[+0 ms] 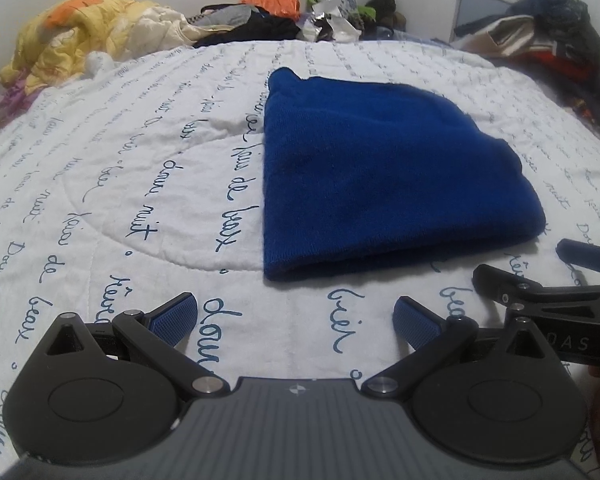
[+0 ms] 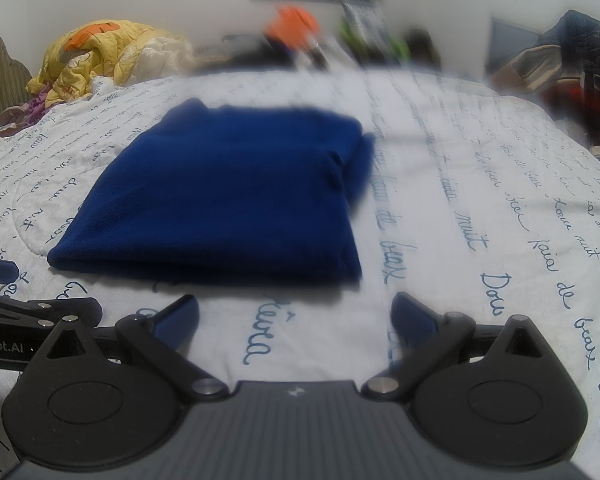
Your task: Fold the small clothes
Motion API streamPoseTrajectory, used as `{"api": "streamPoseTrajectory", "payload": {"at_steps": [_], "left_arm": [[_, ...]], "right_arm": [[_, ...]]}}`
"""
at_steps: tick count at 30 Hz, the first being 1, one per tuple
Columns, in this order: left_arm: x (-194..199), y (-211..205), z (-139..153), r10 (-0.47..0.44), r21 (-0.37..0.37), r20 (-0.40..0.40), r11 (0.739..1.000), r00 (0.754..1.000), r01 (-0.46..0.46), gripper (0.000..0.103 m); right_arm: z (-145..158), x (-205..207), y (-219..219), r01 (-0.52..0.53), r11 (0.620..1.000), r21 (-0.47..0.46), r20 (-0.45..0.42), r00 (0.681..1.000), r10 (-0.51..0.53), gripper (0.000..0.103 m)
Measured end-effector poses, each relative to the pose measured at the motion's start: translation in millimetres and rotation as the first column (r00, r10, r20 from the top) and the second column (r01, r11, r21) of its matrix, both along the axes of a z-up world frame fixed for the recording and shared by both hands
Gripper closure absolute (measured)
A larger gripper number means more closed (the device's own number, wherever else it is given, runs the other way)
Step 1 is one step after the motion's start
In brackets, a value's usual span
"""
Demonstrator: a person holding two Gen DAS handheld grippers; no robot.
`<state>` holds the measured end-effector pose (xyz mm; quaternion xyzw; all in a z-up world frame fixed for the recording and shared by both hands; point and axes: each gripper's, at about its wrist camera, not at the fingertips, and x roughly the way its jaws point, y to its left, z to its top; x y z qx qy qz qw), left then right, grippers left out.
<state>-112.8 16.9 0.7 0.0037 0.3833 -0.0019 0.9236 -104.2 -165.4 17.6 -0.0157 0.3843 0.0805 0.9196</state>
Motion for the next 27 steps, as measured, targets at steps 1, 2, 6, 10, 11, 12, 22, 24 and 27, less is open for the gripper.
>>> {"api": "streamPoseTrajectory", "payload": {"at_steps": [1, 2, 6, 10, 11, 12, 22, 24, 27], "left_arm": [[0.3, -0.1, 0.3, 0.0, 0.0, -0.002, 1.0, 1.0, 0.0, 0.0], [0.7, 0.0, 0.7, -0.001, -0.001, -0.006, 1.0, 1.0, 0.001, 0.0], [2.0, -0.1, 1.2, -0.007, 0.002, -0.012, 1.0, 1.0, 0.007, 0.0], [1.6, -1.2, 0.6, -0.007, 0.004, -0.006, 1.0, 1.0, 0.007, 0.0], [1.5, -1.5, 0.4, -0.006, 0.004, -0.005, 1.0, 1.0, 0.006, 0.0], [1.2, -1.6, 0.2, -0.006, 0.004, -0.003, 1.0, 1.0, 0.006, 0.0], [-2.3, -0.6, -1.5, -0.001, 0.007, 0.029, 1.0, 1.0, 0.001, 0.0], [-2.9, -0.6, -1.7, -0.003, 0.011, 0.034, 1.0, 0.999, 0.002, 0.0], [-1.6, 2.3, -1.9, 0.019, 0.011, 0.039, 1.0, 0.999, -0.02, 0.0]], "right_arm": [[0.0, 0.0, -0.1, 0.0, 1.0, -0.001, 0.0, 1.0, 0.0, 0.0], [0.0, 0.0, -0.1, 0.0, 1.0, 0.0, 0.0, 1.0, 0.0, 0.0], [0.0, 0.0, 0.1, 0.0, 1.0, 0.0, 0.0, 1.0, 0.0, 0.0], [0.0, 0.1, 0.2, 0.0, 1.0, 0.0, 0.0, 1.0, 0.0, 0.0], [0.0, 0.0, 0.1, 0.0, 1.0, 0.0, 0.0, 1.0, 0.0, 0.0], [0.0, 0.0, 0.2, 0.0, 1.0, 0.0, 0.0, 1.0, 0.0, 0.0], [0.2, -0.3, 0.2, 0.0, 1.0, 0.0, 0.0, 1.0, 0.0, 0.0], [0.2, -0.3, 0.3, 0.0, 1.0, 0.0, 0.0, 1.0, 0.0, 0.0], [0.1, -0.2, 0.3, 0.0, 1.0, 0.0, 0.0, 1.0, 0.0, 0.0]]}}
